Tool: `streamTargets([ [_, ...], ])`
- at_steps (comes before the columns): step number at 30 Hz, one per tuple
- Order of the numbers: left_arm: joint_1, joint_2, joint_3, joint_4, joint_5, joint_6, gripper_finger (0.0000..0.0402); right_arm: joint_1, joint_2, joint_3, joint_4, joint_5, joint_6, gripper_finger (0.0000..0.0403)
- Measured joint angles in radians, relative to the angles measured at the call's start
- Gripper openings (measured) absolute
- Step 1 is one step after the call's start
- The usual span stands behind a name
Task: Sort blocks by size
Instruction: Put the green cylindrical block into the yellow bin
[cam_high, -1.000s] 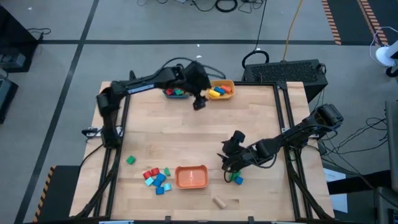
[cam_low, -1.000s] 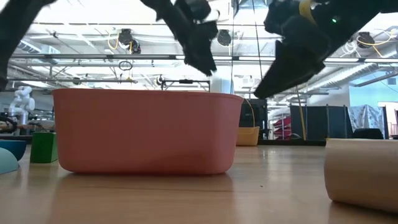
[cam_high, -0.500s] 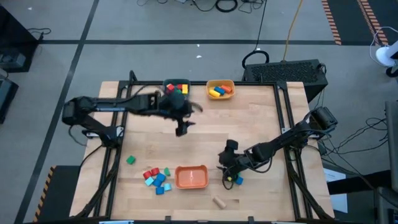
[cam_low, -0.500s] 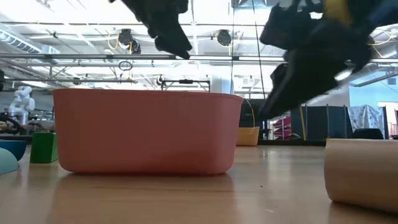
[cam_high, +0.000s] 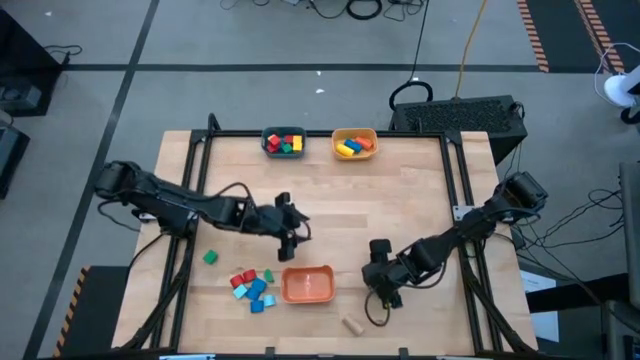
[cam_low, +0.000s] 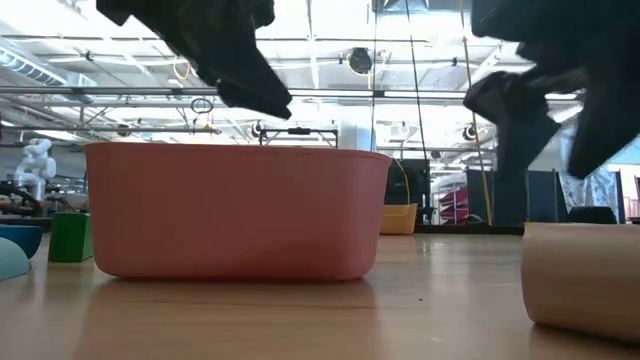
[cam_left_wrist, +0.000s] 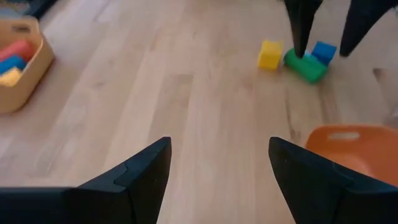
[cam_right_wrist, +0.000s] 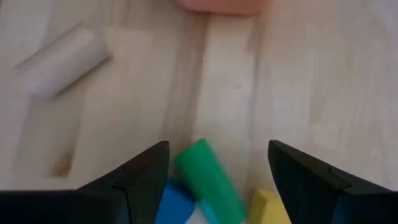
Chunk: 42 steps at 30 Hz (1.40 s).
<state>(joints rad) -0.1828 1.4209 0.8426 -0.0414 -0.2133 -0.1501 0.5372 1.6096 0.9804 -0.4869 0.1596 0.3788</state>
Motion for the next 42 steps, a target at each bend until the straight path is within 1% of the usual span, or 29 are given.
streamTargets([
  [4,-0.047,0.036,0.000,0.051,-0.050,0.000,0.0272,0.025,0.000,-0.003,-0.004,-0.012,0.009,0.0258],
  [8,-0.066,0.075,0.000,0.106,-0.053,0.007,0.0272,0.028,0.008,-0.030,-0.009,-0.006,0.049,0.0258],
  [13,-0.068,0.118,0.001,0.144,-0.054,0.006,0.0272,0.025,0.031,-0.041,0.000,0.001,0.046,0.0258],
  [20,-0.068,0.149,0.001,0.167,-0.054,0.001,0.0272,0.008,0.116,-0.041,-0.005,-0.004,0.028,0.0258],
  [23,-0.068,0.155,0.001,0.200,-0.054,0.001,0.0272,0.005,0.139,-0.039,-0.005,-0.011,0.031,0.0254],
  [25,-0.068,0.157,0.001,0.199,-0.054,0.002,0.0272,0.006,0.146,-0.036,-0.005,-0.009,0.034,0.0242],
  [27,-0.068,0.157,0.001,0.217,-0.054,0.003,0.0272,0.005,0.146,-0.037,-0.005,-0.013,0.045,0.0223],
  [30,-0.066,0.157,0.001,0.224,-0.054,0.020,0.0272,0.006,0.138,-0.038,-0.005,-0.013,0.060,0.0179],
  [34,-0.068,0.157,0.001,0.275,-0.054,0.098,0.0272,-0.001,0.128,-0.041,-0.002,-0.004,0.078,0.0110],
  [39,-0.075,0.164,0.001,0.320,-0.054,0.177,0.0272,-0.009,0.112,-0.043,-0.001,0.119,0.099,0.0108],
  [42,-0.075,0.164,0.001,0.318,-0.054,0.183,0.0272,-0.017,0.105,-0.043,0.016,0.174,0.107,0.0108],
])
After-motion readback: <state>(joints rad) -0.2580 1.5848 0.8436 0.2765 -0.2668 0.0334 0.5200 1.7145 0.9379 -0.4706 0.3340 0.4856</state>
